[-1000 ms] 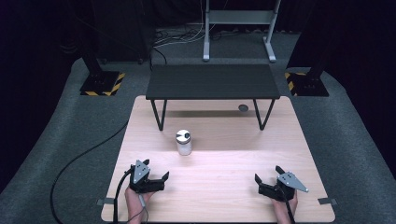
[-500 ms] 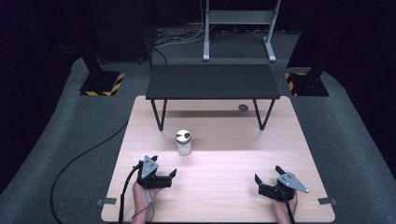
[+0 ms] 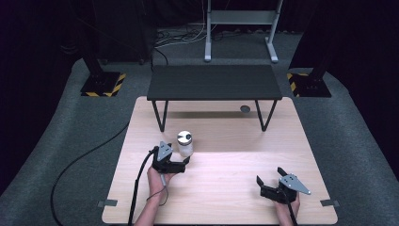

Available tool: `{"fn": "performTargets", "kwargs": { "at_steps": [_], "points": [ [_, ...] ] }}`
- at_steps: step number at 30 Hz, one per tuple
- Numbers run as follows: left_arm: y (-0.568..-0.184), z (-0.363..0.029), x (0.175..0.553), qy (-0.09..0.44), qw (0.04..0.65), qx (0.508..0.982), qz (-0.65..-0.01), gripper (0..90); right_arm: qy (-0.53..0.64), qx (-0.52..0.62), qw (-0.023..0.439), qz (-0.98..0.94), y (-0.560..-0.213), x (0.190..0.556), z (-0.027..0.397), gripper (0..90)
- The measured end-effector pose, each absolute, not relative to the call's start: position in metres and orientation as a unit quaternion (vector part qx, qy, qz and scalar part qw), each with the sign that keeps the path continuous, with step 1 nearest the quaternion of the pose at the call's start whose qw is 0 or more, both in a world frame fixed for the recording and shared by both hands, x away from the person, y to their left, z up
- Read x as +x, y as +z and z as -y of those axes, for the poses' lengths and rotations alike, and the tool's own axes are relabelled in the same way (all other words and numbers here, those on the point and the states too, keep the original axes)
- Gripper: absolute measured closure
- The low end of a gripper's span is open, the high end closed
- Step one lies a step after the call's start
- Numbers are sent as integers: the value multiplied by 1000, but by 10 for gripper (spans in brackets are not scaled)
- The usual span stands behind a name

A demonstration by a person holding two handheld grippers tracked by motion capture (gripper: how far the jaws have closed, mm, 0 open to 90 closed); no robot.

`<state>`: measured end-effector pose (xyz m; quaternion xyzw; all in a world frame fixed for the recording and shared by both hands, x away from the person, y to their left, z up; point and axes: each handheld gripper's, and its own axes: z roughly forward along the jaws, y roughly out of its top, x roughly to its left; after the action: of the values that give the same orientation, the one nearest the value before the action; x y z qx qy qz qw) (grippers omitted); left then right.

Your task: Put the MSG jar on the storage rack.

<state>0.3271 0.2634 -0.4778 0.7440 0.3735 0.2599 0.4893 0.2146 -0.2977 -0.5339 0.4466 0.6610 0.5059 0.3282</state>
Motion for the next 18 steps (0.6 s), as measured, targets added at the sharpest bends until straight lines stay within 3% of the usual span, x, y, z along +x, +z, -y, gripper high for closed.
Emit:
{"fn": "performTargets", "kwargs": {
  "at_steps": [16, 17, 18],
  "points": [
    [-497, -248, 368, 243, 500, 730, -396, 44, 506, 444, 328, -662, -534, 215, 298, 24],
    [-499, -248, 371, 241, 506, 730, -391, 66, 506, 444, 328, -662, -534, 215, 298, 24],
    [-501, -247, 372, 251, 504, 733, -381, 149, 506, 444, 328, -662, -534, 215, 298, 24]
  ]
}}
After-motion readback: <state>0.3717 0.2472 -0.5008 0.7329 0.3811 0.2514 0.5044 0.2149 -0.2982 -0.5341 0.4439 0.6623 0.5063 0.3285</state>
